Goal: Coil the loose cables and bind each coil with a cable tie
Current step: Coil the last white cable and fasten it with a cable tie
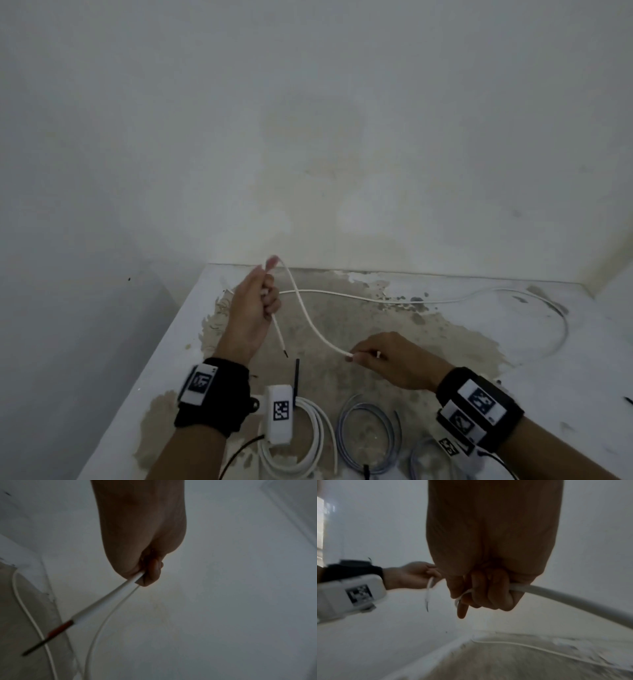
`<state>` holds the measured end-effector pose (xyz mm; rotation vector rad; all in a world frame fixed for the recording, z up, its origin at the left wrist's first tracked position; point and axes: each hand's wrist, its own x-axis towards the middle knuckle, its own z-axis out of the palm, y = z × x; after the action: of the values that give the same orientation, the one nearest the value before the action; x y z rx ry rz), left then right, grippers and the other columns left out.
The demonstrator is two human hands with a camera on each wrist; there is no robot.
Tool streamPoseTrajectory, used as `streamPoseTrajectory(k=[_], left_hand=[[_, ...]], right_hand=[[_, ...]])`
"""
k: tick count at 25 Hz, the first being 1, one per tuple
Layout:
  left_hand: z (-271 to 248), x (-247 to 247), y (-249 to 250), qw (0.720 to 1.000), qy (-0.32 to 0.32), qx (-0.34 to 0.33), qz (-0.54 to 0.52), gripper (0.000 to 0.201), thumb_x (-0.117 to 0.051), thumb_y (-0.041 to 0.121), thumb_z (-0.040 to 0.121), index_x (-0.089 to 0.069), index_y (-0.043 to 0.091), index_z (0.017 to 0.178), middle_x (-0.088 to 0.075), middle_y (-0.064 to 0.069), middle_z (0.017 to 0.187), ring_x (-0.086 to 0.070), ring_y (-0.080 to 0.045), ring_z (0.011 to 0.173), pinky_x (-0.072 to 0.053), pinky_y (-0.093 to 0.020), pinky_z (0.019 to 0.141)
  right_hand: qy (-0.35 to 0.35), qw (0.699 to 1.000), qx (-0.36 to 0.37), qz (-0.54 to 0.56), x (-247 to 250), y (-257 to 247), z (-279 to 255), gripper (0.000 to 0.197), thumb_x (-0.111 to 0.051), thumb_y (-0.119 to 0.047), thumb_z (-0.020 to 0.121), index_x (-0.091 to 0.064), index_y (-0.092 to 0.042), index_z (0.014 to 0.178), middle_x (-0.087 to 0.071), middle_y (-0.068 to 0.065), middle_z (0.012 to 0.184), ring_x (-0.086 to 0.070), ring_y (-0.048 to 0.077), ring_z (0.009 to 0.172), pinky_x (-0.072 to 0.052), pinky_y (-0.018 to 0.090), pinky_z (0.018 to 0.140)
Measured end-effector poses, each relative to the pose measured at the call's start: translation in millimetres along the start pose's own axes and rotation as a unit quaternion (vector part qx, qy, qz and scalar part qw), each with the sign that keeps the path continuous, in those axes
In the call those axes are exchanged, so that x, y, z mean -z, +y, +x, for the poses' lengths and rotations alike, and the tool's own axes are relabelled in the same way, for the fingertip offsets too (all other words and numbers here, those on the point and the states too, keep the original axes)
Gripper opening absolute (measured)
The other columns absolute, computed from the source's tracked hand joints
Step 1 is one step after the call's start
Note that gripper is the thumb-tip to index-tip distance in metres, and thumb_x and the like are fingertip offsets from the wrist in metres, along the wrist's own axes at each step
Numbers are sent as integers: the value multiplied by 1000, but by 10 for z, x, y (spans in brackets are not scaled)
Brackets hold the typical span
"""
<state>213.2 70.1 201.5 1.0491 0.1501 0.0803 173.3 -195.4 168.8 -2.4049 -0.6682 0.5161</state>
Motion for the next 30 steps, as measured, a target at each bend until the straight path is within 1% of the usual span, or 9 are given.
streamPoseTrajectory(k=[4,6,9,12,14,17,20,25,30], left_hand=[[-388,-561,-372,953,-157,18,260,33,-34,14,106,-67,13,99,-59,-15,81,-60,-13,55,-50,-22,52],[-524,-773,-423,935,-219,58,273,33,-36,19,105,-67,11,96,-60,-12,80,-58,-15,50,-42,-22,43],[-580,-1005,-341,937,-253,152,186,37,-38,21,103,-65,14,79,-47,1,63,-29,-7,37,-16,-19,39],[-542,-1173,-235,921,-284,234,127,37,-39,21,100,-58,17,69,-35,4,55,-18,-3,34,-10,-18,36],[-531,-1264,-216,910,-302,257,121,28,-39,22,100,-53,16,77,-30,6,53,-18,-2,34,-11,-17,34],[-526,-1373,-301,929,-262,221,138,33,-35,25,103,-61,9,92,-26,7,52,-22,-4,37,-15,-18,36],[-571,-1502,-392,947,-232,179,134,37,-35,29,104,-63,5,98,-23,8,53,-21,-4,40,-18,-17,38],[-499,-1631,-265,943,-189,186,-202,25,-41,26,94,-60,10,97,-20,8,52,-9,-4,43,-14,-16,32],[-99,-1378,155,918,-126,91,-365,32,-37,26,100,-64,10,95,-20,10,53,-10,-4,45,-24,-19,32]], right_hand=[[62,993,99,-23,428,-414,-237,19,-59,-26,98,-74,-23,110,-61,-16,86,-54,0,72,-39,12,65],[123,985,122,6,647,-388,-299,14,-63,-23,97,-75,-22,102,-67,-10,87,-58,5,72,-41,14,63],[206,970,104,76,817,-218,-367,8,-69,-27,93,-75,-29,99,-65,-4,95,-56,8,71,-42,17,67],[247,955,82,144,804,-115,-443,9,-71,-30,92,-67,-29,99,-60,0,102,-47,6,62,-40,20,64],[256,945,73,190,798,-90,-468,12,-70,-29,92,-61,-24,97,-67,2,93,-58,12,69,-45,29,66],[315,923,36,218,887,6,-511,15,-68,-27,94,-62,-16,86,-67,4,69,-56,12,58,-44,25,59],[315,902,-21,296,1001,144,-587,21,-63,-33,97,-63,-14,88,-65,2,68,-38,12,49,-33,23,47],[274,889,-24,366,898,523,-707,25,-47,-25,105,-70,-19,113,-63,3,86,-39,14,51,-34,23,50],[264,927,-89,250,741,1040,-1124,25,-49,-19,105,-74,-22,100,-58,-2,73,-44,3,51,-38,21,52]])
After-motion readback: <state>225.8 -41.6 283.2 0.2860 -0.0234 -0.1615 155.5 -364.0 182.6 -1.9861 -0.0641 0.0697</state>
